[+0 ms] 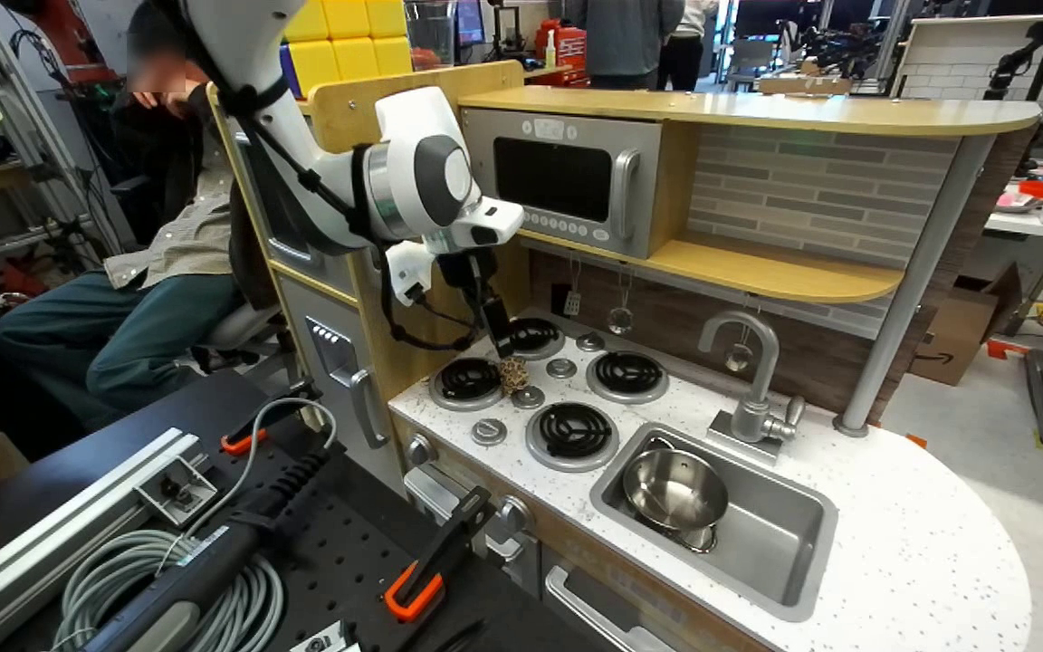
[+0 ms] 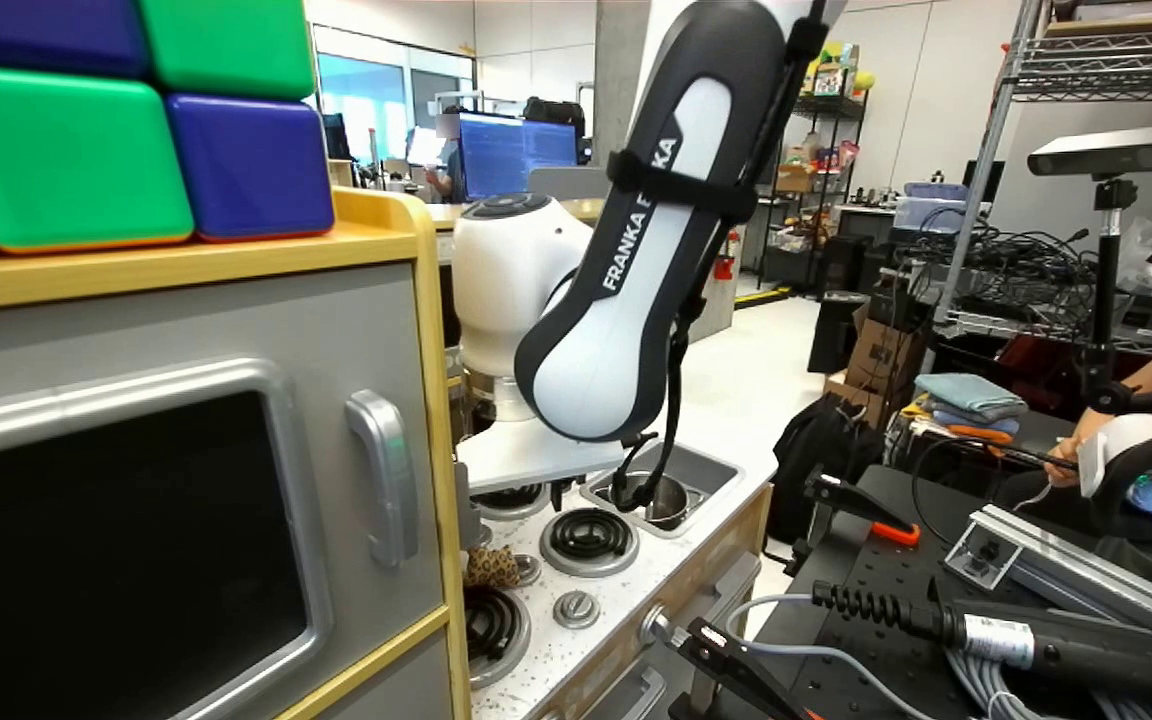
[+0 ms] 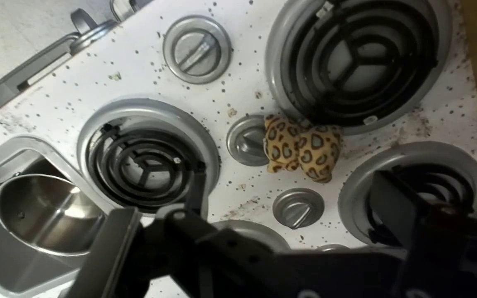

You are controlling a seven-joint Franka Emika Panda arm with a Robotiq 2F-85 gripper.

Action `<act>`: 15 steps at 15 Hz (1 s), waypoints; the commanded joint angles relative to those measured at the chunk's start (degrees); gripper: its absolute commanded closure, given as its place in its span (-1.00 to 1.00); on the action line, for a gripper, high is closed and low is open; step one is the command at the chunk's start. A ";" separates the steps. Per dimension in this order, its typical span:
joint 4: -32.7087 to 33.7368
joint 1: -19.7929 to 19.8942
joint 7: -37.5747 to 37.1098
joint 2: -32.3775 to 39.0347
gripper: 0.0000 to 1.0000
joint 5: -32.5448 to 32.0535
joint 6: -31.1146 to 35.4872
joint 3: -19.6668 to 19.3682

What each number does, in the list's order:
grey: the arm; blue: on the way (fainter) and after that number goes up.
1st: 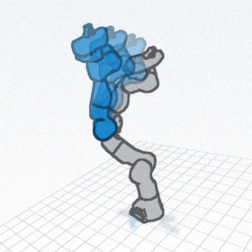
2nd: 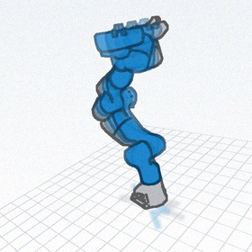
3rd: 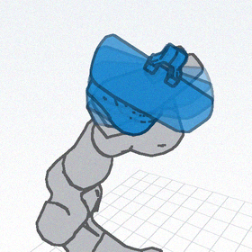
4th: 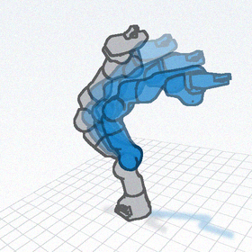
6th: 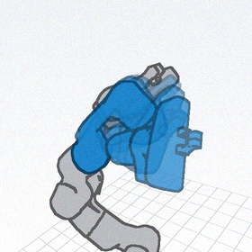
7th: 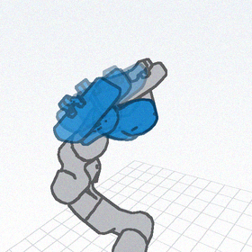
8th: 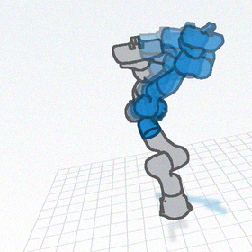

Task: Pick the stuffed animal on the stove and put it in the pot

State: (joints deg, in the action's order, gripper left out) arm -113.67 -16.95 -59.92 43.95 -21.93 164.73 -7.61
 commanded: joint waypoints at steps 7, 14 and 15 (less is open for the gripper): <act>10.65 -7.95 6.23 11.99 -1.00 8.92 4.47 -7.07; 3.86 -8.09 10.03 9.75 -1.00 13.42 10.72 -7.26; 3.03 -8.18 10.57 9.43 -1.00 14.31 11.84 -7.10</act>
State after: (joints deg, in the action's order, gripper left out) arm -109.46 -23.11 -51.05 50.18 -11.00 171.22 -13.16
